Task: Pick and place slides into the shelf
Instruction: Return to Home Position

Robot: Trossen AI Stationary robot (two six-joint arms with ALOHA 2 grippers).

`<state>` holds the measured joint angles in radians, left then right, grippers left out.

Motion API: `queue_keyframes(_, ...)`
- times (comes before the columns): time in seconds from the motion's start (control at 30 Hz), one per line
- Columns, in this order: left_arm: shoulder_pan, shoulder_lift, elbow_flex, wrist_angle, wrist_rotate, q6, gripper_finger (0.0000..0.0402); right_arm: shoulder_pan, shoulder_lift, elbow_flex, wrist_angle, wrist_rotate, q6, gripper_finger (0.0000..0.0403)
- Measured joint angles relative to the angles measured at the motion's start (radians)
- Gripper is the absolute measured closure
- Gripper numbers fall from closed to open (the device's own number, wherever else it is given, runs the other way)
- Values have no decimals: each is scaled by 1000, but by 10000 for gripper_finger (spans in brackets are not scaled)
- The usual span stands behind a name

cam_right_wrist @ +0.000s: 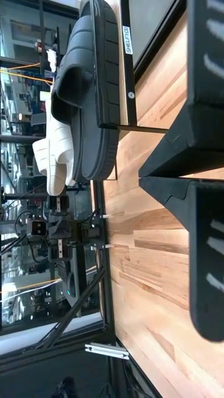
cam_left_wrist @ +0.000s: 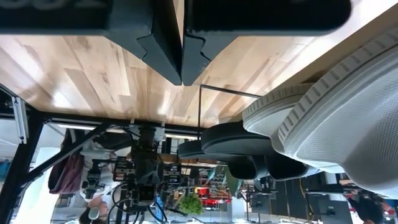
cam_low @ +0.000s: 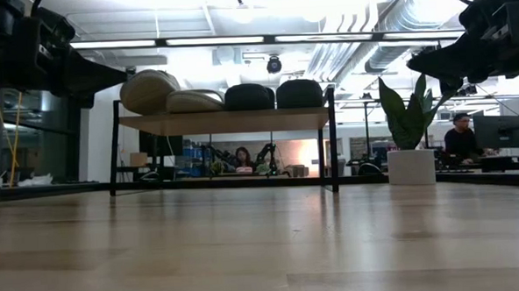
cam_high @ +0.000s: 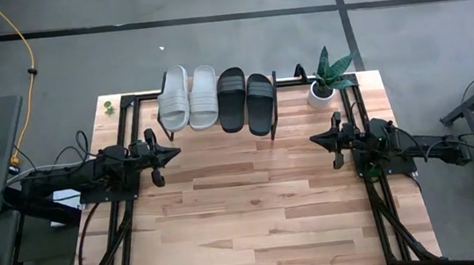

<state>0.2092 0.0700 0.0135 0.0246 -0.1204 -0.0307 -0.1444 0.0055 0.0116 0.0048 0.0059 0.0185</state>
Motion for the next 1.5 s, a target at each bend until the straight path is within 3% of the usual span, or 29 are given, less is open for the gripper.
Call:
queue_keyframes(0.1,0,0,0,-4,26,-4,401,0,0,0,0,-1,0,403)
queue_keyframes(0.27,-1,0,0,-23,156,48,401,0,0,0,0,-2,6,403)
queue_keyframes(1.5,0,0,0,-22,135,26,401,0,0,0,0,-3,0,402)
